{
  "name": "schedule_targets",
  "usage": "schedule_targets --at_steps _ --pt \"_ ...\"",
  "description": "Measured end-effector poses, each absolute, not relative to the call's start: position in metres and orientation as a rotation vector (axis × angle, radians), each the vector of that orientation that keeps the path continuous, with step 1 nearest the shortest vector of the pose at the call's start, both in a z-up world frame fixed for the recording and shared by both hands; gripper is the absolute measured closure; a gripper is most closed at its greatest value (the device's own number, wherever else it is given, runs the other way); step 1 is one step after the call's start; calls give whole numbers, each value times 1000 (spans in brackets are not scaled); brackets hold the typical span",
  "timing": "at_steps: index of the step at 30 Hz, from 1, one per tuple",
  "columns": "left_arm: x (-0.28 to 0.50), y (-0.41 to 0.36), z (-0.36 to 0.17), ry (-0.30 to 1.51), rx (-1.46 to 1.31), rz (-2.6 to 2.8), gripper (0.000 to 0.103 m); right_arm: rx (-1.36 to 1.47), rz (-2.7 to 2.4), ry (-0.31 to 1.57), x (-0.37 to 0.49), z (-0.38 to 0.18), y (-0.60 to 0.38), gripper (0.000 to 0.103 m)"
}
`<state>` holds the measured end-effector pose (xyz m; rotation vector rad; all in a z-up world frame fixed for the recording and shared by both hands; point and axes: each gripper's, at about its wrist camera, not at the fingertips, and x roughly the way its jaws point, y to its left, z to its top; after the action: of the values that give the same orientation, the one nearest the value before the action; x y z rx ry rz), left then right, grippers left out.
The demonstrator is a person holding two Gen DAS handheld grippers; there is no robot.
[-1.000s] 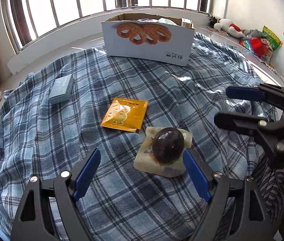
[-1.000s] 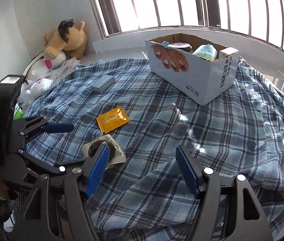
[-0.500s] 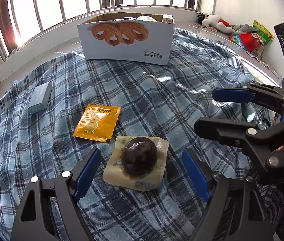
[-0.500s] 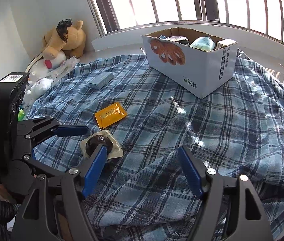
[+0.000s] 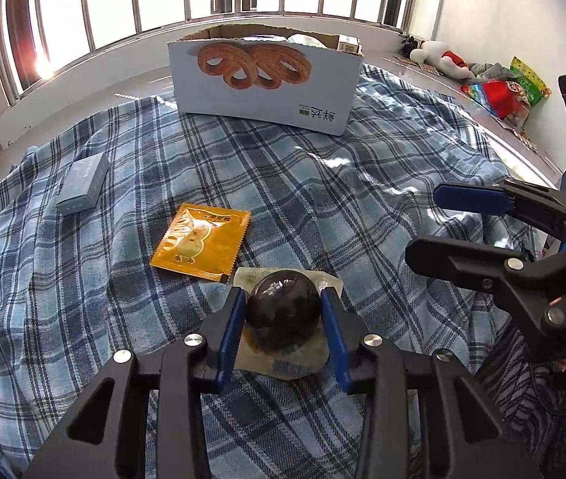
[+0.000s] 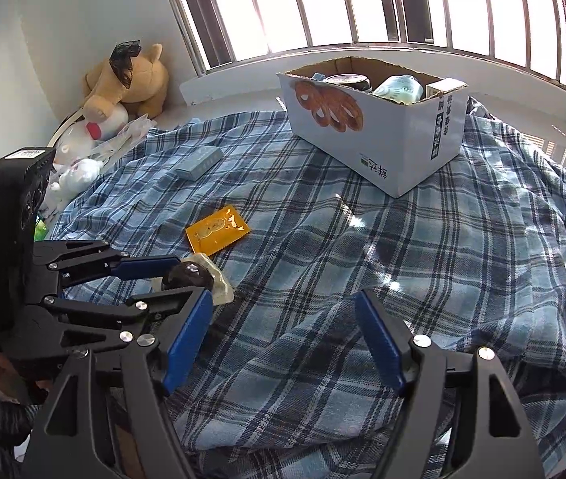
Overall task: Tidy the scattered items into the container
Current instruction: 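Grasp the dark round item on a pale tray with the left tool, then grasp the orange sachet with the right tool while the left tool holds the dark item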
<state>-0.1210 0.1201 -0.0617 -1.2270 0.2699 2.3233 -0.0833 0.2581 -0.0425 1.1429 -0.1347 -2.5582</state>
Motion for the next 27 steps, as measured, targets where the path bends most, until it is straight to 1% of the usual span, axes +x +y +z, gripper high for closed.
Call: schedule_targets --at_steps 6,10,12,17,19,23,24,27 --pt "-127 100 -53 267 -1214 2386 62 1131 -2550 -102 -85 -41 252 31" --pt "-131 85 -52 259 -1229 2411 62 1142 -2517 -11 -91 -40 233 31" --pt "-132 78 -52 263 -1237 2422 62 1128 -2497 87 -95 -37 216 31" --pt "-132 58 -52 248 -1248 2447 62 1044 -2434 423 -112 -34 170 31" --pt "-134 50 -51 234 -1248 2466 62 1019 -2396 500 -124 -39 157 31" --pt "-137 34 -49 216 -1258 2492 62 1051 -2274 457 -154 -60 145 33" --pt "-137 30 -48 213 -1259 2497 62 1055 -2275 461 -159 -65 143 34" --pt "-139 18 -49 209 -1268 2511 62 1079 -2289 457 -169 -73 143 35"
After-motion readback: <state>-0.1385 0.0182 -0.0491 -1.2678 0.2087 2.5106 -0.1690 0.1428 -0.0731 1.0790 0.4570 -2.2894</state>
